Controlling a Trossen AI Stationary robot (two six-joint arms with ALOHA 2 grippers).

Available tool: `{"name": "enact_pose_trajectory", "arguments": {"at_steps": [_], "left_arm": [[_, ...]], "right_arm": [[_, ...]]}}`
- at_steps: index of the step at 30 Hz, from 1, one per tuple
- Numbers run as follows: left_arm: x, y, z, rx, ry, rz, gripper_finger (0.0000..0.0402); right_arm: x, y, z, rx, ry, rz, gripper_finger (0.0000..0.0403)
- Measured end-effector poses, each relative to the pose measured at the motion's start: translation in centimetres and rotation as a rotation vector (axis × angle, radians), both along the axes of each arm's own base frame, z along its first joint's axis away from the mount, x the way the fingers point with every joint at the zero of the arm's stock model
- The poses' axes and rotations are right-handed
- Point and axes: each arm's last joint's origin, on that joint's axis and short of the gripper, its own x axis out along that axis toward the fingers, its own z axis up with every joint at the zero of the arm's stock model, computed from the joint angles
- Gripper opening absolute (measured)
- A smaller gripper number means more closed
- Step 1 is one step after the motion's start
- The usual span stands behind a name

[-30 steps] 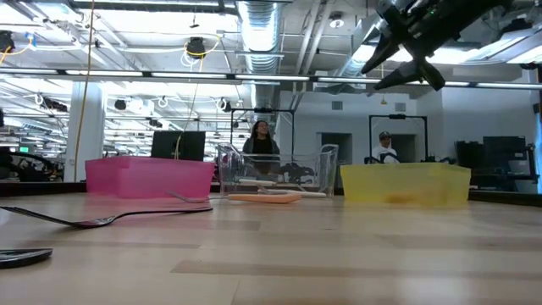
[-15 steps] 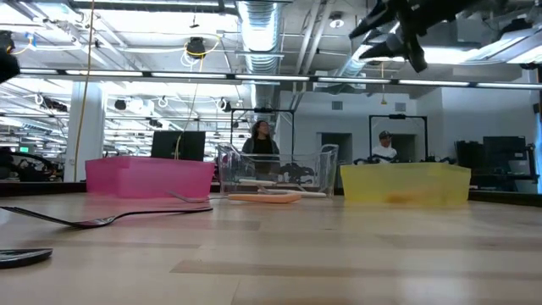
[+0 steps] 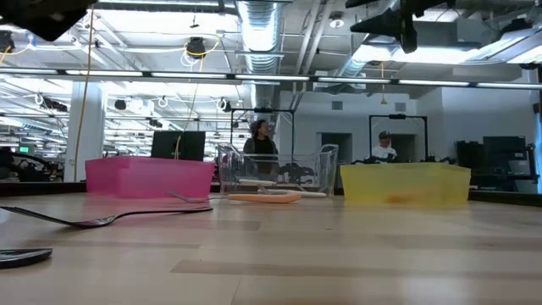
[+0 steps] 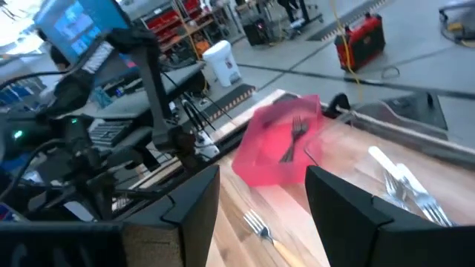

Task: Sort silverware by color (type)
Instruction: Put the black fork into the pink bin

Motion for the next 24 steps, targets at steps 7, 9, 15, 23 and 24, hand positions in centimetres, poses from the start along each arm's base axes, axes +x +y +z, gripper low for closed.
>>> {"name": "enact_pose_trajectory", "arguments": {"at_steps": [7,9,15,23,24], "left_arm": [[-0.5,3.6,3.6,-0.047,-0.229,0.120,0.0000],[-0.5,4.4,4.5,-0.063,-0.301,0.144,0.0000],[-0.3,5.8,6.6,-0.074,-0.479,0.207,0.0000],[0.9,6.4,7.4,-0.090,-0.566,0.189,0.0000],[1.0,6.5,7.4,-0.097,-0.566,0.187,0.0000]], "right_arm": [[1.2,0.5,0.1,-0.081,-0.029,0.030,0.0238],[2.1,0.8,0.0,-0.116,-0.048,0.041,0.0246],[4.7,1.1,-1.0,-0.166,-0.094,0.046,0.0268],[7.2,1.3,-2.1,-0.176,-0.121,0.045,0.0273],[7.6,1.3,-2.1,-0.176,-0.118,0.046,0.0273]]}}
